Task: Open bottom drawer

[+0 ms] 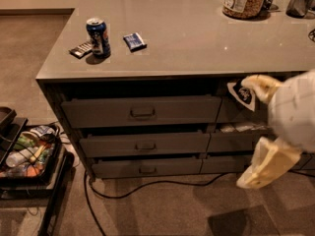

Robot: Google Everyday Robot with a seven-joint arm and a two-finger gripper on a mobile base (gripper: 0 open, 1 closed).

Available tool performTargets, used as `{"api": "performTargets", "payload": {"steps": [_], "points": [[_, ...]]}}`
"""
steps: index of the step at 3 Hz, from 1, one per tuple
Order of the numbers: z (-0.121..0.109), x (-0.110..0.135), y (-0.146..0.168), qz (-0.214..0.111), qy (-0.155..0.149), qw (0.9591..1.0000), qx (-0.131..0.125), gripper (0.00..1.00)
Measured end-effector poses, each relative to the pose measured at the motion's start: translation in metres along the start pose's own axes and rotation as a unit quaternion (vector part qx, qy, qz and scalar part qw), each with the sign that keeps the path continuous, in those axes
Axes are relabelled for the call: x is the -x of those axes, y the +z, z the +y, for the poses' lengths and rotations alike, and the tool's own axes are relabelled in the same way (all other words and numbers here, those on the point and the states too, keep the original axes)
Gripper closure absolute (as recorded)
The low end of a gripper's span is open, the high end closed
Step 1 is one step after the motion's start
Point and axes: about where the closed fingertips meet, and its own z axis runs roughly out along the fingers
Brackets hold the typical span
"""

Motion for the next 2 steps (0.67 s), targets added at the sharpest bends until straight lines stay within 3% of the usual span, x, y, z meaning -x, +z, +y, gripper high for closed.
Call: {"api": "performTargets", "payload": {"steps": [1,2], "points": [[0.0109,-0.0009,0.0212,-0.028,-0.004,0.9996,-0.005,0.00],[0.0107,0.0000,0.0220,-0.027,-0.004,0.9996,-0.006,0.00]]}}
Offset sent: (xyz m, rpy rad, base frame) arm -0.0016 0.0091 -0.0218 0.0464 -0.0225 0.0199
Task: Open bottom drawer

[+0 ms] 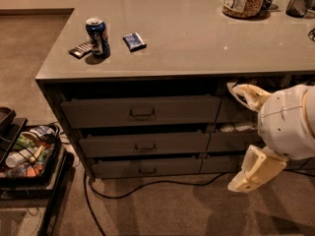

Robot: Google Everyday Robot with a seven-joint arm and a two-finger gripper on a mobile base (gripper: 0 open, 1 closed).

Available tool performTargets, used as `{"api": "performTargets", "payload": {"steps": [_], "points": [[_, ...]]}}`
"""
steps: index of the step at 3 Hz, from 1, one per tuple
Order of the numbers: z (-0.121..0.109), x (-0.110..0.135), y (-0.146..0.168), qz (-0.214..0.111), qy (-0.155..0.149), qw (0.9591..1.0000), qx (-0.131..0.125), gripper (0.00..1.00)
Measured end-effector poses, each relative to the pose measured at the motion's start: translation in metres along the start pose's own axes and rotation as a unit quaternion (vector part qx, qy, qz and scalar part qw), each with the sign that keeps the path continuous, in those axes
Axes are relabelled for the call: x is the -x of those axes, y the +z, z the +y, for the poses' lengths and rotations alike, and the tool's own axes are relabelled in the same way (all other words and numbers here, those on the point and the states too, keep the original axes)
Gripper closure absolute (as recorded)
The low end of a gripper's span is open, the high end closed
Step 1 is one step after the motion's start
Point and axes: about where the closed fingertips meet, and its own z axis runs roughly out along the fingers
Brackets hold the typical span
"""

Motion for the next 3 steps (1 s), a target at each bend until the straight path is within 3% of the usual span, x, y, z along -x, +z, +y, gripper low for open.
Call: {"api": "performTargets", "payload": {"steps": [1,2,3], "points": [[-0.010,-0.017,0.029,0.013,0.010,0.9998,-0.010,0.00],[-0.015,-0.057,0.088,0.020,0.011,0.9996,-0.019,0.00],[-0.029,-0.095,0.143,0.001,0.011,0.9989,-0.045,0.00]]}}
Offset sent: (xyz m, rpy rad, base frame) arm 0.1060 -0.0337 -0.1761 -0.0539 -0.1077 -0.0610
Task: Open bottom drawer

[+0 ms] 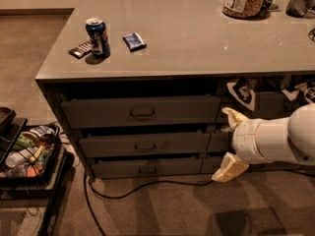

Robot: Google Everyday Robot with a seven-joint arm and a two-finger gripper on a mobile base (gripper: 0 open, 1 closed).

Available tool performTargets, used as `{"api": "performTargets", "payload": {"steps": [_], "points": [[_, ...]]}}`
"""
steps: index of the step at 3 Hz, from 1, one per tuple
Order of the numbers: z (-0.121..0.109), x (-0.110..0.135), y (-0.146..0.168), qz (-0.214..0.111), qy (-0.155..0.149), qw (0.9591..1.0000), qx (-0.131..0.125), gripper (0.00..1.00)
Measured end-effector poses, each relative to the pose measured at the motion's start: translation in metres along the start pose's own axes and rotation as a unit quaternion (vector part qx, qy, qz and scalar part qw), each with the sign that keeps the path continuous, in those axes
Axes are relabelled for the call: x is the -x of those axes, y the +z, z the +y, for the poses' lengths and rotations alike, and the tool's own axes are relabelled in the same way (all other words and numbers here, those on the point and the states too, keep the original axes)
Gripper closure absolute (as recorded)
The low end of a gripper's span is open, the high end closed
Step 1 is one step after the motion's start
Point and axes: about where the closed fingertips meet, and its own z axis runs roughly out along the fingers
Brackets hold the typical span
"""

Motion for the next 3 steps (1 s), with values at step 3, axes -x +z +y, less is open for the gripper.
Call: {"api": "performTargets", "payload": {"steps": [3], "points": [[0.085,-0.045,0.074,-0.035,0.036,0.9971,0.058,0.00]]}}
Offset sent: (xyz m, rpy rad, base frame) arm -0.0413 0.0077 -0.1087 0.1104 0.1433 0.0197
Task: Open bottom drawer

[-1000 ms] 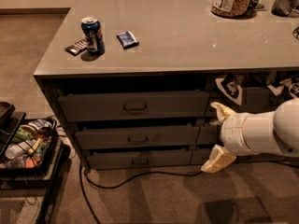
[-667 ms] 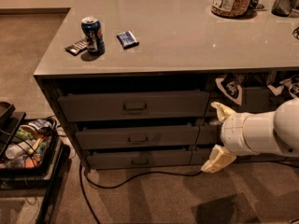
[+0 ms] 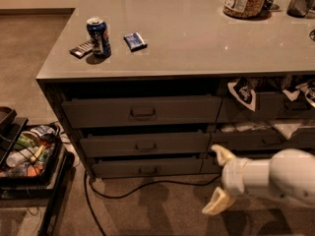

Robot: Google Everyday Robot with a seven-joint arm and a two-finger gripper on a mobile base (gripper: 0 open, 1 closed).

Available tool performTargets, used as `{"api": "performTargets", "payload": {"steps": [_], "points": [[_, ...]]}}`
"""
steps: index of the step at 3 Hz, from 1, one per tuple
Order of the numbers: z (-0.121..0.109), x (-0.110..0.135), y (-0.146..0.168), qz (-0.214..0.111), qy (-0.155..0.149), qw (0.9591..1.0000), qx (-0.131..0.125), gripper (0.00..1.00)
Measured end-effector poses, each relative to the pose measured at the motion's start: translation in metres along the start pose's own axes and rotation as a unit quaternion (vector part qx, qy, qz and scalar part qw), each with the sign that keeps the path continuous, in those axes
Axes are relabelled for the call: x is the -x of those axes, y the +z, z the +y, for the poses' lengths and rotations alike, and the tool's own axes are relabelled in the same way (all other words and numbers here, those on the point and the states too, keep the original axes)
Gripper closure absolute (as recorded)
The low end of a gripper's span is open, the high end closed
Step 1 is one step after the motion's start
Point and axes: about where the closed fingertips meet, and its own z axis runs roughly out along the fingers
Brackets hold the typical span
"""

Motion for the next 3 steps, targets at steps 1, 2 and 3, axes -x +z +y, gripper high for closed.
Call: {"api": "performTargets", "payload": {"steps": [1,2,3], "points": [[0.029,-0.026,0.059,-0.017,0.004,0.9996,0.024,0.00],[0.053,-0.051,0.130,-0.035,0.008,0.9982,0.048,0.00],[0.054,-0.051,0.131,-0.035,0.008,0.9982,0.048,0.00]]}}
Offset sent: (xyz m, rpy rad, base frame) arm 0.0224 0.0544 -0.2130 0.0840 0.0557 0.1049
